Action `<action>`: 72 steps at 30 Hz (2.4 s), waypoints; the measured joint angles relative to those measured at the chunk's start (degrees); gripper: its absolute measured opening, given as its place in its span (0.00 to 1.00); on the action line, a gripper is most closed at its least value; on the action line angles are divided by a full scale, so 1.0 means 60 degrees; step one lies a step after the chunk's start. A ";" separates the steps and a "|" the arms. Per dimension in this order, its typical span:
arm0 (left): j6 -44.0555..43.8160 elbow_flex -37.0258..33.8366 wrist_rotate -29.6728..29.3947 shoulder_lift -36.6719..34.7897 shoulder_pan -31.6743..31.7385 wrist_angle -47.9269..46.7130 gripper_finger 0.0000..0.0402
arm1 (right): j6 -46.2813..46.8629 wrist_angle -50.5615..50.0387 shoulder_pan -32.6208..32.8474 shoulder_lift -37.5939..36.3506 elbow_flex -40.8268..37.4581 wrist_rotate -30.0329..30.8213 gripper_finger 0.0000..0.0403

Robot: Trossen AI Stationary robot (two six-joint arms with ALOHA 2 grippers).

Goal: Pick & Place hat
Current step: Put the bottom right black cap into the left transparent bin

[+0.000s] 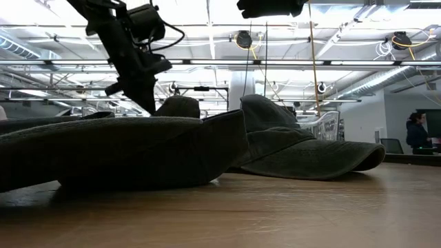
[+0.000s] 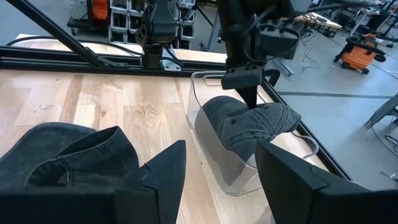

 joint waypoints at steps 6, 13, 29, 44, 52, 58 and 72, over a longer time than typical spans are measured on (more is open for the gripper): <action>0.0035 0.0006 0.0306 0.0859 0.0007 0.0095 0.02 | 0.0026 0.0001 0.0000 0.0000 0.0000 0.0000 0.45; 0.0212 0.0007 0.0635 0.1719 0.0011 0.1042 0.04 | 0.0025 -0.0016 0.0000 0.0000 0.0000 0.0000 0.45; -0.0224 0.0007 0.1153 0.1697 0.0270 0.0553 0.01 | 0.0029 -0.0072 0.0000 0.0004 0.0000 0.0000 0.45; -0.0031 0.0385 0.2006 0.0358 0.0124 0.0223 0.00 | 0.0026 -0.0171 -0.0007 0.0004 0.0000 0.0000 0.45; -0.0600 -0.0080 0.0559 0.0213 -0.0231 -0.1382 0.00 | 0.0102 -0.0193 -0.0004 0.0007 0.0000 -0.0208 0.45; -0.0826 -0.1269 0.0602 0.0449 -0.0091 0.0658 0.00 | 0.0245 -0.0145 -0.0007 0.0007 0.0000 -0.0211 0.45; -0.0619 -0.0568 0.1249 -0.0389 0.0066 0.0198 0.01 | 0.0209 -0.0052 -0.0025 0.0007 -0.0236 -0.0197 0.45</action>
